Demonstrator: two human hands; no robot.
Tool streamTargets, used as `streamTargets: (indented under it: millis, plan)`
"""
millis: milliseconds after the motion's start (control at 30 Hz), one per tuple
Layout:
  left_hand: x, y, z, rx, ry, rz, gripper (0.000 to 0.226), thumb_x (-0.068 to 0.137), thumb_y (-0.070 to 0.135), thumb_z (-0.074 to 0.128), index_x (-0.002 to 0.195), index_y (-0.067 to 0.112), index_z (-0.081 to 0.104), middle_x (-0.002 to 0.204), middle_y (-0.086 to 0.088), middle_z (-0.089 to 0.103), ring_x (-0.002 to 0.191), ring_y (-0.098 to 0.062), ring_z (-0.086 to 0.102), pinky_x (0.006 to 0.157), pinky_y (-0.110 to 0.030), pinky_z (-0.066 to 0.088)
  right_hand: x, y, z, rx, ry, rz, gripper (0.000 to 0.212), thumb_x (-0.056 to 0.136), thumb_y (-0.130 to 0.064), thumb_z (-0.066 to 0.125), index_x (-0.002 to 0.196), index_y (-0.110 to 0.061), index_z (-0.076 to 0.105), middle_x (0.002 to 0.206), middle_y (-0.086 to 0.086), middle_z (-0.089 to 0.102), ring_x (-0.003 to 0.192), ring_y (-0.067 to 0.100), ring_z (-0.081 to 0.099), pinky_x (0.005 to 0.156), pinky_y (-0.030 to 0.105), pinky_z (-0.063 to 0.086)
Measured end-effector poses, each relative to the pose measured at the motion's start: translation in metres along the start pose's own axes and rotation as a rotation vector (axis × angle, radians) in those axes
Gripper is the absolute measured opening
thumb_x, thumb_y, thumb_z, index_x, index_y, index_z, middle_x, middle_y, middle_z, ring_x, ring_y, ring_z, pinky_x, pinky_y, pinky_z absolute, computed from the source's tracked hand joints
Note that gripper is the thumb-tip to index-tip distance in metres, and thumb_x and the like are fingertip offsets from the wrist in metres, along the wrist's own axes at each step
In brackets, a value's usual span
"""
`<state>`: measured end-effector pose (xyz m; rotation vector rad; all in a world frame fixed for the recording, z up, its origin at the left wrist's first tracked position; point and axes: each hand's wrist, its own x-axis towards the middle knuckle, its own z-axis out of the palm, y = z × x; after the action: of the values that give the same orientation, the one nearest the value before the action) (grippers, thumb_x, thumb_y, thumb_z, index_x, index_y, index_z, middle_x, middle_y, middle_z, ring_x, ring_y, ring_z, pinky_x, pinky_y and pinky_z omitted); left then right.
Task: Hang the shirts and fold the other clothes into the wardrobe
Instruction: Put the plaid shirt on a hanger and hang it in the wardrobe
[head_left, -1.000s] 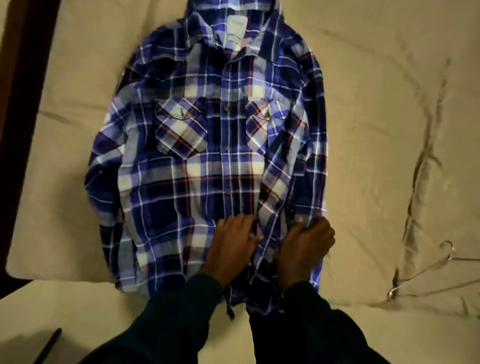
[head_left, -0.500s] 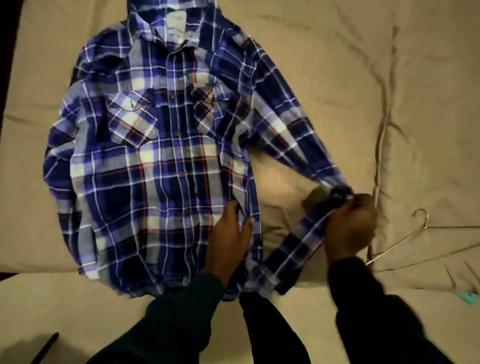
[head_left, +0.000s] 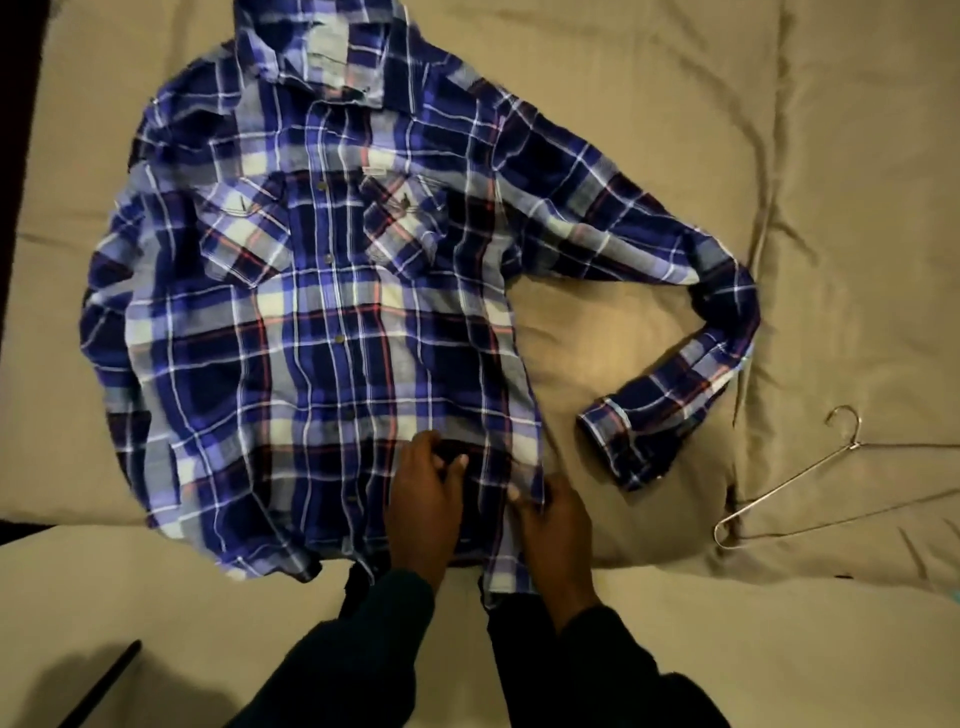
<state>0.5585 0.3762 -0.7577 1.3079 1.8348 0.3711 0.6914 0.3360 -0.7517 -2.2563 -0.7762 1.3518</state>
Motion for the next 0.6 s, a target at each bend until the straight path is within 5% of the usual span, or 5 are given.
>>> streamTargets:
  millis: [133, 300, 367, 433, 600]
  plan:
    - [-0.007, -0.016, 0.005, 0.010, -0.065, 0.091, 0.015, 0.099, 0.029, 0.060, 0.112, 0.024, 0.054, 0.106, 0.008, 0.057, 0.096, -0.014, 0.060, 0.077, -0.035, 0.054, -0.007, 0.028, -0.010, 0.107, -0.154, 0.142, 0.018, 0.095, -0.024, 0.067, 0.111, -0.018, 0.071, 0.099, -0.003, 0.074, 0.097, 0.016, 0.068, 0.074, 0.022, 0.050]
    - [-0.019, -0.024, 0.015, 0.136, -0.065, 0.132, 0.023, 0.100, 0.014, 0.055, 0.123, 0.009, 0.056, 0.110, -0.008, 0.060, 0.099, -0.025, 0.056, 0.082, -0.037, 0.048, -0.027, 0.055, -0.016, -0.585, 0.405, 0.021, 0.027, 0.082, -0.024, 0.078, 0.095, -0.007, 0.063, 0.091, 0.017, 0.061, 0.089, 0.040, 0.057, 0.072, 0.045, 0.042]
    - [-0.023, -0.024, 0.011, 0.071, -0.045, 0.140, 0.025, 0.100, 0.011, 0.054, 0.124, 0.006, 0.055, 0.112, -0.008, 0.059, 0.099, -0.023, 0.055, 0.083, -0.034, 0.046, -0.042, 0.034, 0.010, -0.547, 0.489, -0.129, 0.023, 0.085, -0.023, 0.069, 0.094, -0.006, 0.057, 0.091, 0.017, 0.055, 0.088, 0.036, 0.050, 0.073, 0.045, 0.036]
    - [-0.025, -0.026, -0.001, 0.004, -0.018, 0.134, 0.022, 0.102, 0.012, 0.051, 0.124, 0.007, 0.054, 0.111, -0.005, 0.056, 0.100, -0.018, 0.052, 0.083, -0.032, 0.045, -0.050, 0.020, 0.042, -0.445, 0.423, -0.266, 0.014, 0.093, -0.022, 0.057, 0.092, -0.008, 0.055, 0.091, 0.012, 0.052, 0.085, 0.031, 0.048, 0.073, 0.041, 0.036]
    - [-0.020, -0.060, -0.054, 0.120, 0.131, 0.152, 0.024, 0.100, 0.017, 0.043, 0.117, 0.007, 0.057, 0.110, -0.008, 0.057, 0.102, -0.025, 0.049, 0.086, -0.043, 0.046, -0.061, -0.014, 0.103, -0.175, 0.103, -0.271, 0.006, 0.099, -0.013, 0.056, 0.094, -0.011, 0.059, 0.092, 0.004, 0.055, 0.083, 0.024, 0.055, 0.070, 0.043, 0.046]
